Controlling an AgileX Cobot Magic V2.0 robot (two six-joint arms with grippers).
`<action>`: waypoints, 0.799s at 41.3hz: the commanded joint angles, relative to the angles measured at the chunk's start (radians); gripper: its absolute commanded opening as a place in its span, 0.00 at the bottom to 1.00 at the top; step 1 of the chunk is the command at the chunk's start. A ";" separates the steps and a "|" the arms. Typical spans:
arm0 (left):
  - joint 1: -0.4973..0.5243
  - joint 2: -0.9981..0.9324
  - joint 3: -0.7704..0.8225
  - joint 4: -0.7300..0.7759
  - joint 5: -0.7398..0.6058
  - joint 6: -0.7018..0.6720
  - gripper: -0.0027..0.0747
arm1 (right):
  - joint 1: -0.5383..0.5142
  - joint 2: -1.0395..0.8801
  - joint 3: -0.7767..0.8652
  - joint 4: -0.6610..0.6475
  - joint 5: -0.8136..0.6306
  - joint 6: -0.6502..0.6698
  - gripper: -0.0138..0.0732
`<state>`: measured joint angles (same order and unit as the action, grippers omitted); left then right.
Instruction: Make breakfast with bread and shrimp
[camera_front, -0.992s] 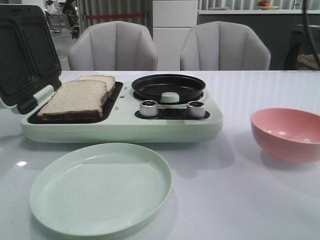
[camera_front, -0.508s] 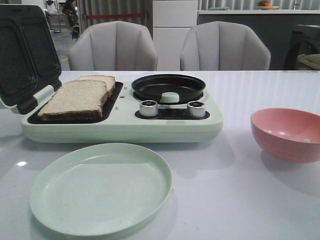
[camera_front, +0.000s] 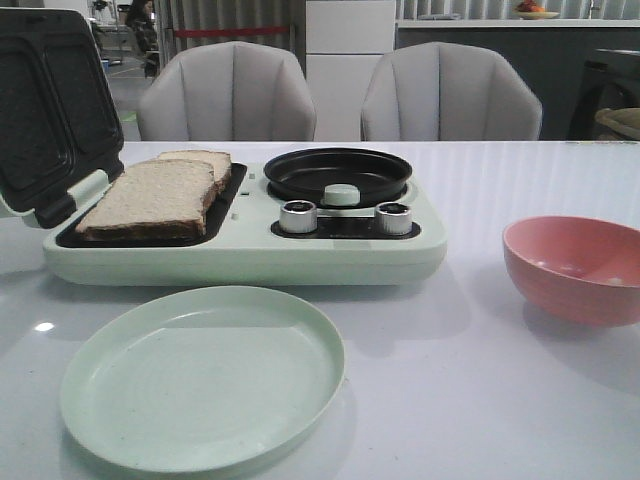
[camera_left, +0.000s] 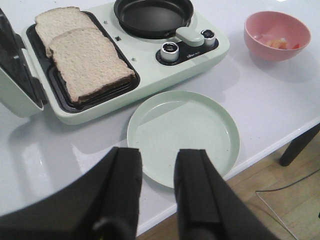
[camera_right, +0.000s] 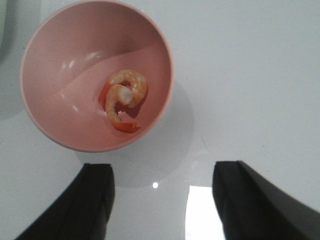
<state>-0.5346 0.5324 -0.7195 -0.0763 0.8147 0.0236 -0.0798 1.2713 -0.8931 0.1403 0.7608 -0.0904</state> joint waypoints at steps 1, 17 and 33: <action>-0.007 0.003 -0.028 -0.006 -0.077 -0.003 0.37 | -0.007 0.037 -0.030 0.010 -0.074 -0.015 0.76; -0.007 0.005 -0.024 0.007 -0.073 -0.004 0.37 | -0.007 0.094 -0.030 0.038 -0.076 -0.015 0.76; 0.079 0.147 -0.143 0.257 0.053 -0.169 0.37 | -0.007 0.054 -0.030 0.037 -0.071 -0.028 0.76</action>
<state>-0.4830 0.6493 -0.7946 0.1407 0.9128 -0.1270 -0.0798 1.3629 -0.8931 0.1729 0.7210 -0.1072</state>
